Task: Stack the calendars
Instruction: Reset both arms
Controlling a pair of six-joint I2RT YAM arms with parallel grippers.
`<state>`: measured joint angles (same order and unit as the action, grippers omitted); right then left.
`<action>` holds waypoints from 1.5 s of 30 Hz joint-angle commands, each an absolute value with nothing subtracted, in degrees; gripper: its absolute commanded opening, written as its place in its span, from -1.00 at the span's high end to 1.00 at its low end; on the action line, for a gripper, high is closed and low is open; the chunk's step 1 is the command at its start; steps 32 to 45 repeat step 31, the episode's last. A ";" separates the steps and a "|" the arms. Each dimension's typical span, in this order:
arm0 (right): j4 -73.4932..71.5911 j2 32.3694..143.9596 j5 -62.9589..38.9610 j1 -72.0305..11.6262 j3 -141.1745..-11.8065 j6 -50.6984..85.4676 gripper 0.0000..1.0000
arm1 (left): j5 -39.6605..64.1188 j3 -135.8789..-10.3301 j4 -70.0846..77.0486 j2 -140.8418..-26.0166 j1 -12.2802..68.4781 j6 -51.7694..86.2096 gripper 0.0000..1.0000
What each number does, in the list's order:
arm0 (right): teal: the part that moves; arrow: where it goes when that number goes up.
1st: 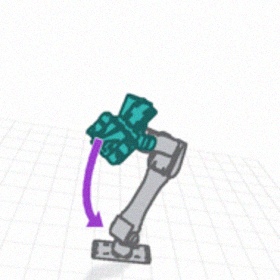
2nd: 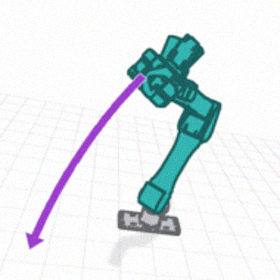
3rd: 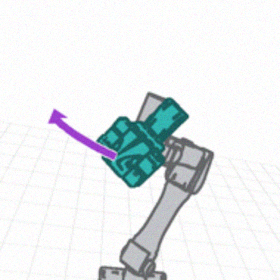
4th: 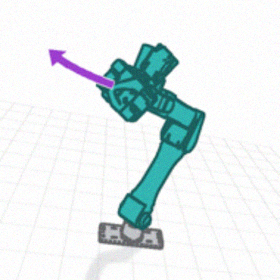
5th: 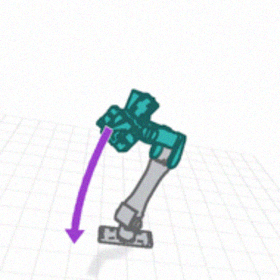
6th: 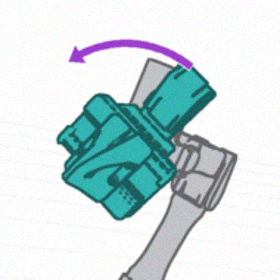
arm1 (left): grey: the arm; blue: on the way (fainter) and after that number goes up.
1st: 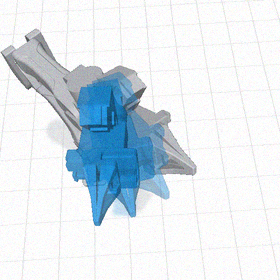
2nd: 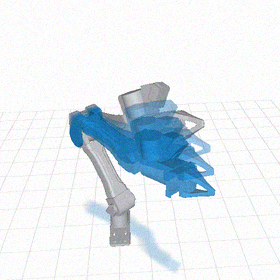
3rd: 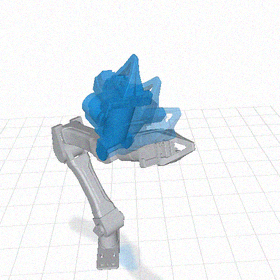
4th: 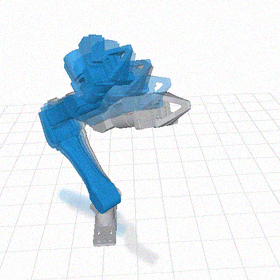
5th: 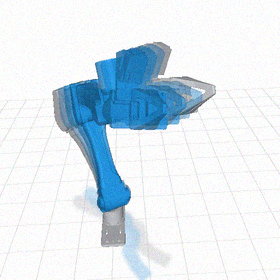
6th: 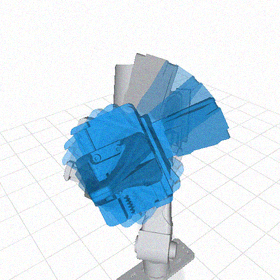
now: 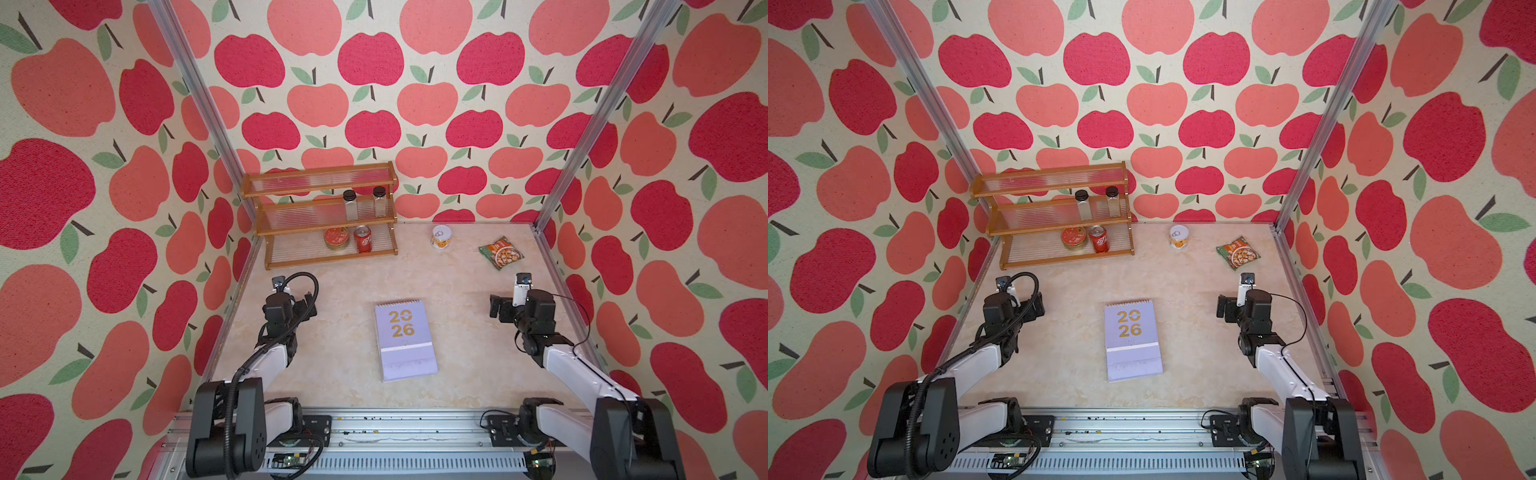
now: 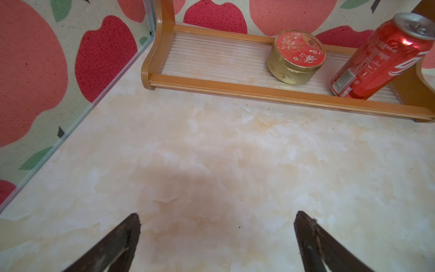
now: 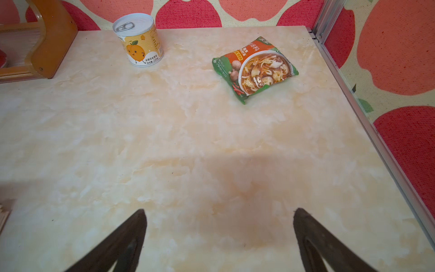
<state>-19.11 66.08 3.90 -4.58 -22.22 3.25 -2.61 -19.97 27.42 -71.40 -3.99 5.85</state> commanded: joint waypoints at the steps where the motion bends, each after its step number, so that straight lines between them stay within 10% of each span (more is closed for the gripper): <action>1: -36.13 73.02 2.13 -3.86 -21.01 0.18 -0.99 | -3.51 -20.93 36.86 -75.26 -4.39 2.56 -0.99; 11: -62.96 91.28 -2.97 -1.76 -18.15 -3.27 -0.99 | 1.66 -22.66 47.31 -88.73 -4.73 -0.07 -0.99; 45: -49.21 88.45 4.49 -3.24 -22.69 -2.85 -0.98 | 3.30 -24.26 45.66 -89.78 -5.78 0.44 -0.99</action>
